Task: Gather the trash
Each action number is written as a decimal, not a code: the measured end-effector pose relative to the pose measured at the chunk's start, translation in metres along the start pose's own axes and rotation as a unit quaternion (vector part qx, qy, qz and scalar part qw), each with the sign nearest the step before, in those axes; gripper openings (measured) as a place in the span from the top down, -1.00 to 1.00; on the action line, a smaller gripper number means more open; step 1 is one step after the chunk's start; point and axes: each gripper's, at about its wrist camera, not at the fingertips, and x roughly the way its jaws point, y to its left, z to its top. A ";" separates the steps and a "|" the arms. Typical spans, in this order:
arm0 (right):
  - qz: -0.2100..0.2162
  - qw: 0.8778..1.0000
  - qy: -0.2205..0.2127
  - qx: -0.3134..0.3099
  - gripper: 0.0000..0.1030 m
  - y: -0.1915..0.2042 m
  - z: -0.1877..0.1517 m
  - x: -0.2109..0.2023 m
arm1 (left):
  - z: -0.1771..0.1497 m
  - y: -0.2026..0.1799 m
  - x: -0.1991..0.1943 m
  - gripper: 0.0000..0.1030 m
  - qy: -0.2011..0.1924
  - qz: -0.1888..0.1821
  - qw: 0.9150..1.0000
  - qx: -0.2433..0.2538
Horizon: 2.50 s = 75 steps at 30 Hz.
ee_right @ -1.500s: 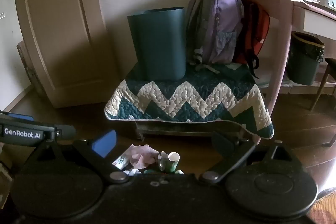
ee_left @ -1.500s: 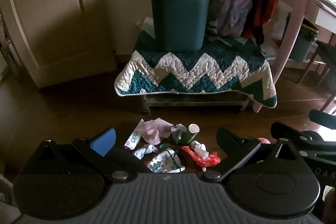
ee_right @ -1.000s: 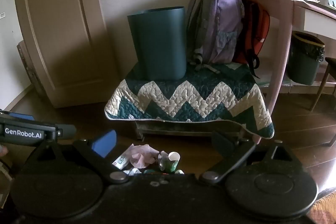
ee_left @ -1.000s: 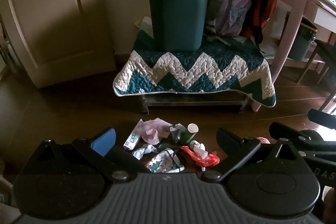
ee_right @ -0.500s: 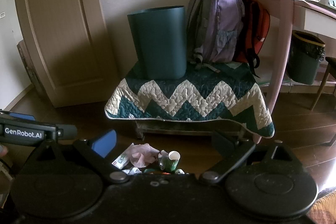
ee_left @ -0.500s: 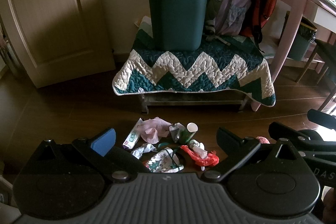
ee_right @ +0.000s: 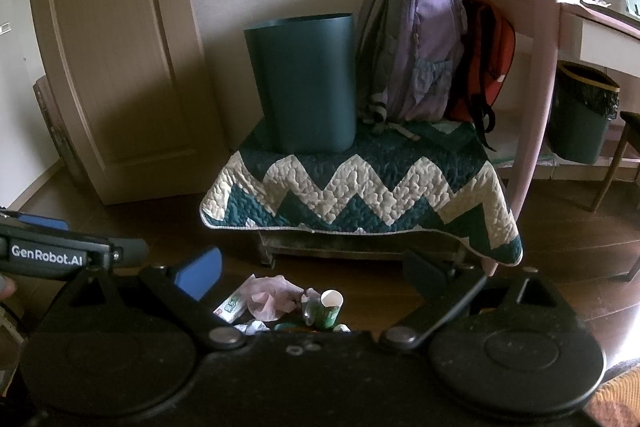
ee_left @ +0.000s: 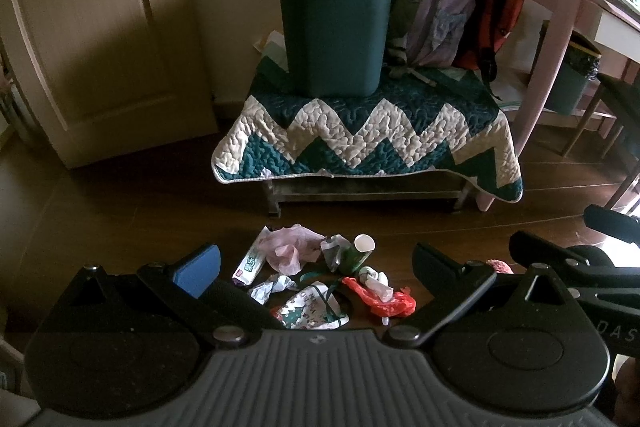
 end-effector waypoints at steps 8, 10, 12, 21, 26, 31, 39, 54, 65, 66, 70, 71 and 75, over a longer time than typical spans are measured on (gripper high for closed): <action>0.001 1.000 0.000 -0.001 -0.90 -0.002 0.000 -0.001 | -0.001 -0.004 0.000 -1.00 0.000 0.002 1.000 0.000; 0.001 1.000 0.001 -0.002 -0.90 -0.002 0.000 -0.001 | -0.001 -0.005 0.000 -0.99 -0.001 0.002 1.000 0.000; 0.001 1.000 0.001 -0.002 -0.90 0.000 0.002 -0.001 | -0.001 -0.004 0.000 -0.99 0.000 0.001 1.000 0.000; 0.001 1.000 0.004 -0.003 -0.90 -0.002 0.001 0.000 | -0.004 -0.006 0.003 -1.00 0.003 -0.001 1.000 0.001; 0.000 1.000 0.009 -0.002 -0.90 -0.004 0.001 0.005 | -0.003 -0.005 0.011 -1.00 0.010 -0.003 1.000 0.001; -0.003 1.000 0.016 -0.011 -0.90 -0.004 0.003 0.012 | 0.000 -0.001 0.022 -0.99 0.017 -0.006 1.000 0.001; 0.002 0.999 0.023 -0.037 -0.87 0.000 0.005 0.032 | 0.011 0.004 0.049 -0.99 0.033 -0.010 0.999 0.000; 0.020 0.996 0.088 -0.016 -0.85 -0.012 0.012 0.126 | 0.042 0.022 0.155 -1.00 0.101 -0.011 0.995 -0.010; 0.028 0.989 0.147 -0.016 -0.79 -0.028 0.018 0.212 | 0.082 0.064 0.252 -0.99 0.141 0.032 0.989 -0.005; 0.028 0.988 0.151 -0.019 -0.79 -0.031 0.018 0.220 | 0.085 0.069 0.259 -0.99 0.146 0.033 0.989 -0.007; 0.026 0.984 0.172 -0.024 -0.77 -0.040 0.014 0.252 | 0.095 0.084 0.294 -0.99 0.163 0.021 0.986 -0.012; 0.026 0.984 0.177 -0.025 -0.76 -0.041 0.013 0.260 | 0.097 0.086 0.301 -0.99 0.164 0.024 0.986 -0.006; 0.033 0.979 0.197 -0.042 -0.70 -0.045 0.007 0.293 | 0.101 0.095 0.335 -0.99 0.168 0.027 0.985 0.018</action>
